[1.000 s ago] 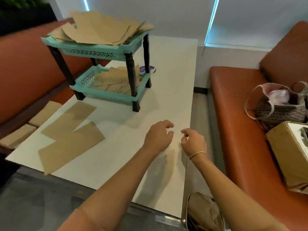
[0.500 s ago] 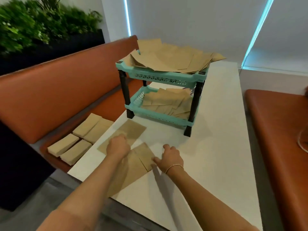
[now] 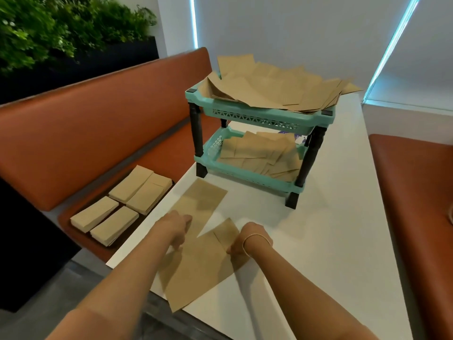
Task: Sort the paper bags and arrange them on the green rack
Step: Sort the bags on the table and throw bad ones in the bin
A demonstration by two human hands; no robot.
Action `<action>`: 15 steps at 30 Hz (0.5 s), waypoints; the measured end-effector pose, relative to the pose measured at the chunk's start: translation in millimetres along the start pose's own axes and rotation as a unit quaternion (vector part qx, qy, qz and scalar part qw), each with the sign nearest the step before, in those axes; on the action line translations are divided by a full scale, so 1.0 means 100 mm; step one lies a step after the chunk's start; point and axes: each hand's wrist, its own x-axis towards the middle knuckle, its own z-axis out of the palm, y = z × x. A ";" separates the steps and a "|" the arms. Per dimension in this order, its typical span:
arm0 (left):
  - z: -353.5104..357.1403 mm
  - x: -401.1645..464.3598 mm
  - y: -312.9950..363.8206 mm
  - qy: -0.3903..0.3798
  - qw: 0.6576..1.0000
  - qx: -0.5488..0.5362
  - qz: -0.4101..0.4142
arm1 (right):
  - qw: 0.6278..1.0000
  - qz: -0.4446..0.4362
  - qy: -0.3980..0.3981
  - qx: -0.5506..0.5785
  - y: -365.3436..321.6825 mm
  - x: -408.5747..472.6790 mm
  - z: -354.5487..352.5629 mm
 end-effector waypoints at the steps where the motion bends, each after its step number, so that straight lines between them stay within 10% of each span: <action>1: 0.00 0.01 0.04 0.008 1.000 0.030 0.004 | 1.000 0.007 -0.012 0.001 0.03 0.01 -0.01; 15: 0.07 -0.03 0.03 0.002 0.997 -0.043 0.065 | 0.994 0.101 0.020 0.024 1.09 -0.07 -0.42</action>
